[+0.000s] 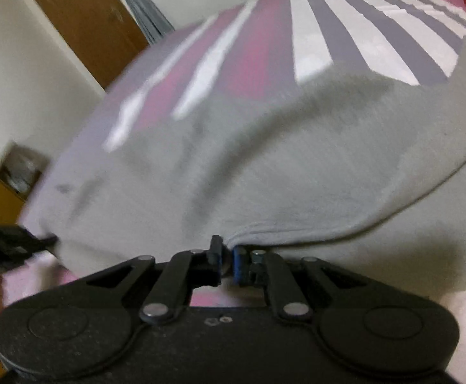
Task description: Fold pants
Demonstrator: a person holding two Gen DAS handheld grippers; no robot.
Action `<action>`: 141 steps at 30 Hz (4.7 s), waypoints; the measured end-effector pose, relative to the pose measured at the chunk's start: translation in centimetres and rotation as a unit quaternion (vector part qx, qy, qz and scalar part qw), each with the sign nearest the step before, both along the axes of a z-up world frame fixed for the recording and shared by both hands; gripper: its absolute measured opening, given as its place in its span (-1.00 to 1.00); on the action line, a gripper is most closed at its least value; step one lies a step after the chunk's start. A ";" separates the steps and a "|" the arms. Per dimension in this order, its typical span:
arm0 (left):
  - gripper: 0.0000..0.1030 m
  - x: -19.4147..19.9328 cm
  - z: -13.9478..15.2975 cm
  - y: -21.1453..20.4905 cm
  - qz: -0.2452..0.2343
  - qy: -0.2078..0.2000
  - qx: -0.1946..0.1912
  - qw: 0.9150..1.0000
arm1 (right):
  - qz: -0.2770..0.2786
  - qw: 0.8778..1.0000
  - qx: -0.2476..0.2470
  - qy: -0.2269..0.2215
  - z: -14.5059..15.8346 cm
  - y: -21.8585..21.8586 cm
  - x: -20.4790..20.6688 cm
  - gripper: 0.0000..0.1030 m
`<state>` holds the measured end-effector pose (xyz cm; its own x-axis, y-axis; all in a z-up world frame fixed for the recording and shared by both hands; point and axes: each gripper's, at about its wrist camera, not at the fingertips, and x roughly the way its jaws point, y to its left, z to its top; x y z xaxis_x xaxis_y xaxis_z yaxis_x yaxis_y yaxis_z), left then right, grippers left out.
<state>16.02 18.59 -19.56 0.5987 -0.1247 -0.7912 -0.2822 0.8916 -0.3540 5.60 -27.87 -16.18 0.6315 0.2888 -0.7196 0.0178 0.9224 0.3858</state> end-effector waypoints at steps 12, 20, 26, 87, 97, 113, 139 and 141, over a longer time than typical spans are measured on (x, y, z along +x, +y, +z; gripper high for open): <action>-0.78 -2.9 5.3 -4.4 -0.057 -0.037 0.044 0.997 | -0.044 0.999 0.014 -0.002 2.6 -5.5 -2.7 -0.12; -0.78 -1.3 3.4 -11.5 -0.106 -0.013 0.064 0.992 | -0.137 0.990 0.010 0.023 3.5 -10.3 0.6 -0.07; -0.78 -1.5 2.5 -11.8 -0.101 -0.018 0.071 0.992 | -0.171 0.980 -0.087 0.055 3.7 -8.9 5.1 0.15; -0.78 -2.0 2.0 -12.1 -0.114 -0.019 0.084 0.990 | -0.262 0.954 -0.137 0.051 2.9 -22.3 -4.5 -0.45; -0.78 -2.0 2.0 -12.8 -0.115 -0.018 0.103 0.988 | -0.311 0.945 -0.037 -0.093 8.5 -26.4 -3.8 -0.78; -0.78 -2.4 2.2 -13.8 -0.116 -0.020 0.140 0.983 | -0.386 0.922 0.020 -0.022 0.6 -31.4 -13.0 -0.52; -0.78 -3.4 4.0 -15.4 -0.140 -0.048 0.161 0.976 | -0.431 0.897 -0.086 -0.047 3.5 -30.8 -17.7 -0.49; -0.78 -3.1 4.3 -17.1 -0.162 -0.051 0.156 0.973 | -0.386 0.914 -0.113 -0.051 4.2 -29.7 -16.2 -0.48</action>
